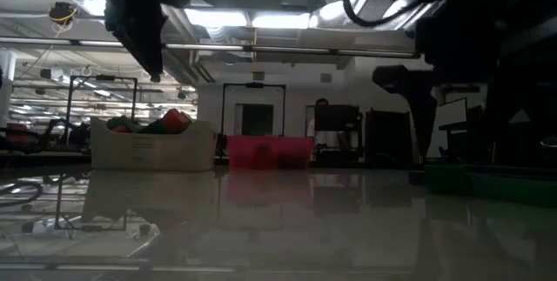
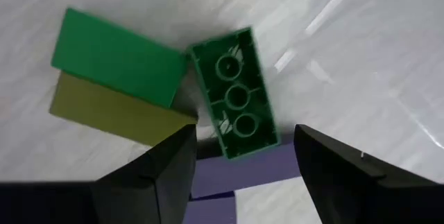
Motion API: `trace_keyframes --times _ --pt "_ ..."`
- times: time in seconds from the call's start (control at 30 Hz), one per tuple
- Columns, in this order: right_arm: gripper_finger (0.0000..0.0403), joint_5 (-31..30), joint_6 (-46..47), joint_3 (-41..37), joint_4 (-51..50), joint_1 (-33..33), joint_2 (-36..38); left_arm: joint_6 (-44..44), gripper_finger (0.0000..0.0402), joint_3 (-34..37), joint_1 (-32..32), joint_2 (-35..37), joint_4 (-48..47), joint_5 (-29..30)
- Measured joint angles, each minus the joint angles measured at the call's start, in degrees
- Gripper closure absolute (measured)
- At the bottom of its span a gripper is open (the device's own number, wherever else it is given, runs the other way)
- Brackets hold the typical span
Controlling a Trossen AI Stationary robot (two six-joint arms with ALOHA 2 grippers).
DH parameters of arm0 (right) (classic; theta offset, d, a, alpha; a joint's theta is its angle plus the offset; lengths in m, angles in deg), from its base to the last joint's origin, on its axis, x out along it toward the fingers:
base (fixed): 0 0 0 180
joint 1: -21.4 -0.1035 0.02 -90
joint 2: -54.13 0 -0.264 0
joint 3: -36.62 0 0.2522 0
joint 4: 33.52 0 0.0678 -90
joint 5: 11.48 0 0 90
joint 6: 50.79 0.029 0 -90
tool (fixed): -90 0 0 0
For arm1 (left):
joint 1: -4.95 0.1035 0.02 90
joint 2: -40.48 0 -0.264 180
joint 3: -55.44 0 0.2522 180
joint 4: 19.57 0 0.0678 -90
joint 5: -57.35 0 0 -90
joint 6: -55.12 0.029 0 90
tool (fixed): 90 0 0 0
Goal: Sort blocks by size
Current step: Put the large green game piece into the white bin
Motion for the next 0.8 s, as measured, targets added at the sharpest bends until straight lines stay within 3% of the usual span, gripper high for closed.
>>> trace_keyframes --times 0.33,0.53,0.8 --pt "0.0167 -1.15 -0.03 -3.53 3.83 0.0 0.07 -5.73 0.0274 0.02 -9.08 -0.28 15.61 0.02" --pt "0.022 -1.63 -0.04 -3.62 5.29 0.12 0.07 -7.97 0.0274 0.02 -10.76 -1.1 24.11 0.18" --pt "0.0291 -1.28 -0.07 -3.61 5.47 0.15 0.06 -7.72 0.0274 0.02 -11.83 -7.66 26.56 0.11"
